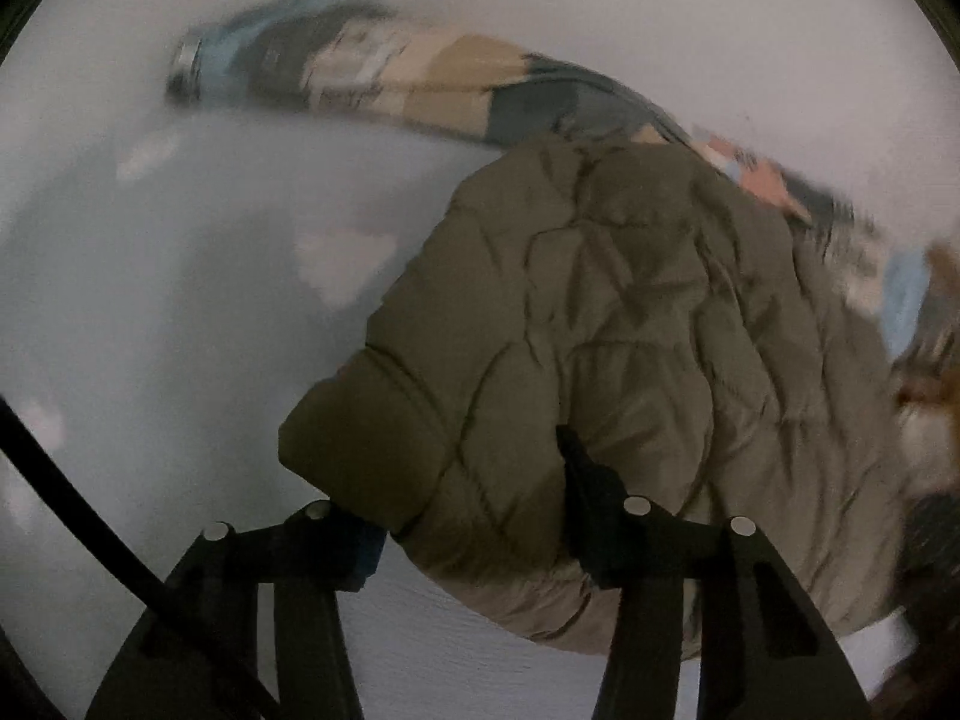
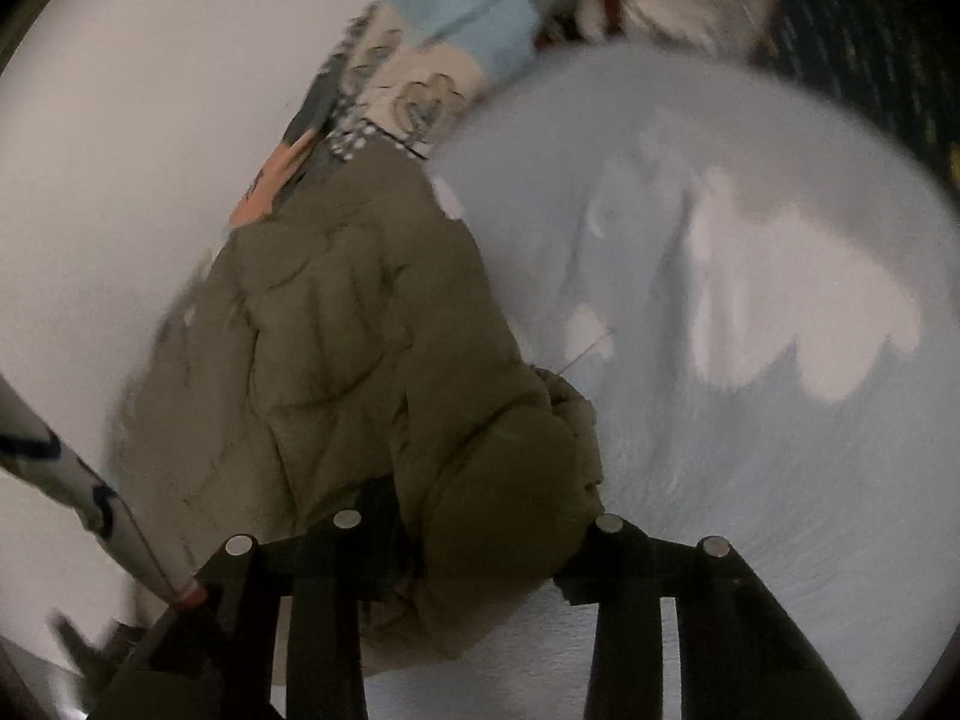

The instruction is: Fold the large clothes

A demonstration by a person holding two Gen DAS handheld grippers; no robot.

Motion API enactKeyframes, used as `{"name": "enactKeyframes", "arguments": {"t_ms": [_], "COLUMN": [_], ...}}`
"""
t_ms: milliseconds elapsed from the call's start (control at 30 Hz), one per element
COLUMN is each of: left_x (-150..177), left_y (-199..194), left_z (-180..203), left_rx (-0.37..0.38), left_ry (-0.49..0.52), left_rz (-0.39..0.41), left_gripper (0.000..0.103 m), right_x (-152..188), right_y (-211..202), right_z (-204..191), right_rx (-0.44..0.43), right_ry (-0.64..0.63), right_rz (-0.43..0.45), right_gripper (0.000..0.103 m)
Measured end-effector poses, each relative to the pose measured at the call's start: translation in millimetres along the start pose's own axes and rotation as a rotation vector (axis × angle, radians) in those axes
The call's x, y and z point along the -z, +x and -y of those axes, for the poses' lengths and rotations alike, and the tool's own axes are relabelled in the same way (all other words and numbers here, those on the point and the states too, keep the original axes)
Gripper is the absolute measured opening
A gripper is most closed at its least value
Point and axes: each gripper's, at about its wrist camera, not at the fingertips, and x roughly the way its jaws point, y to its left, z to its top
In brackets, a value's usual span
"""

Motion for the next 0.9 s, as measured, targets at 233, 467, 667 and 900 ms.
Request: {"name": "enactKeyframes", "arguments": {"t_ms": [233, 467, 667, 900], "left_x": [-1, 1, 11, 44], "left_y": [-15, -48, -82, -131], "left_z": [3, 7, 1, -20], "left_rx": [-0.028, -0.009, 0.016, 0.059], "left_ry": [0.048, 0.062, 0.06, 0.047], "left_rz": [0.03, 0.046, 0.051, 0.039], "left_gripper": [0.048, 0.046, 0.046, 0.046], "right_x": [9, 5, 12, 36], "right_y": [-16, -32, -73, -128], "right_z": [-45, -55, -62, -51], "right_rx": [0.176, 0.189, 0.16, 0.105], "right_ry": [-0.297, -0.348, -0.367, -0.368], "right_rz": [0.06, 0.069, 0.088, 0.092], "right_gripper": [0.037, 0.037, 0.037, 0.036]}}
